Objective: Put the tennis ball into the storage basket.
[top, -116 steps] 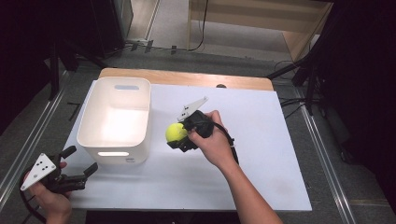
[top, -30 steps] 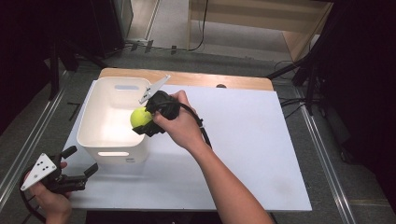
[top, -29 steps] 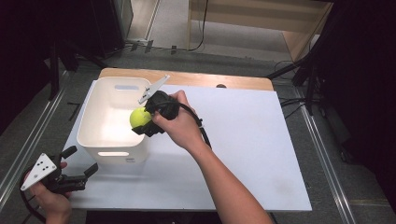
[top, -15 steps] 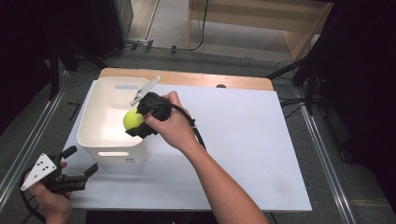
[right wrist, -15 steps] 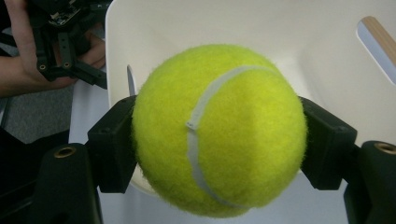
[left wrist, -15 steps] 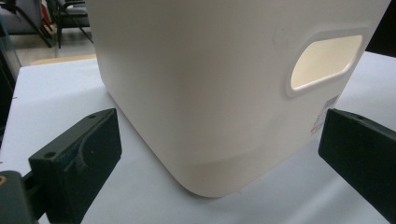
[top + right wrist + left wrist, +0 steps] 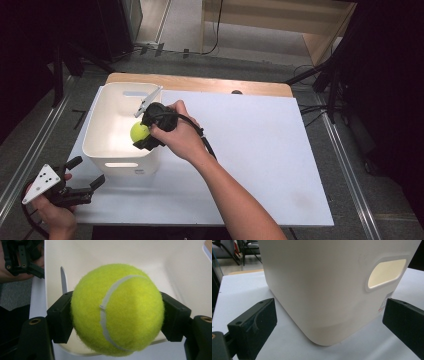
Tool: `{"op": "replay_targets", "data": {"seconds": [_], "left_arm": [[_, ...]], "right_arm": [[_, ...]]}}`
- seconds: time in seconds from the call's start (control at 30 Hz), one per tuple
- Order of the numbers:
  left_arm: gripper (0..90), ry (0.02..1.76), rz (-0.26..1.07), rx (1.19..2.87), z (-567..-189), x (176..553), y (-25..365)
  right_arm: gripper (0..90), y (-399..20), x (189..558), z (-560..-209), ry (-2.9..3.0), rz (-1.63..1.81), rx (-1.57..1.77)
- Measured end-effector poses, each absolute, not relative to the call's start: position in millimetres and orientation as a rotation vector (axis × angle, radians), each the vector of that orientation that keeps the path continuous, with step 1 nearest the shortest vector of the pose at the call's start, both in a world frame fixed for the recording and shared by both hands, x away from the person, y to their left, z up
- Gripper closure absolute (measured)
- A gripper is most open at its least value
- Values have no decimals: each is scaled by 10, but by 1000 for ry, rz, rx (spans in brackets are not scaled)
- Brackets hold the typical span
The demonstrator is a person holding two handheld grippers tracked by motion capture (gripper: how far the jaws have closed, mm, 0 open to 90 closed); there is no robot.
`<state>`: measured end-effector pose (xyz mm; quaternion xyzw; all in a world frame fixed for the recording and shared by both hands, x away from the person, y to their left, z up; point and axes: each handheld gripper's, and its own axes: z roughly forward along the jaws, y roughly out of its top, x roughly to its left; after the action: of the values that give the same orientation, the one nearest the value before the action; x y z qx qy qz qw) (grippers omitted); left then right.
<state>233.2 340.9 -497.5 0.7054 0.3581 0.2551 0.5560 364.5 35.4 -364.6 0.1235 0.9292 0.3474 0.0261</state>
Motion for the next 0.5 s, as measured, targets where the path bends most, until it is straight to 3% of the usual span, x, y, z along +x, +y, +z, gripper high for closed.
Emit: {"op": "replay_targets", "data": {"seconds": [0.5], "left_arm": [[0,845,600,1666,-4974,2330,3410]], "right_arm": [[229,476,3652,-3747,2916,940,336]]}}
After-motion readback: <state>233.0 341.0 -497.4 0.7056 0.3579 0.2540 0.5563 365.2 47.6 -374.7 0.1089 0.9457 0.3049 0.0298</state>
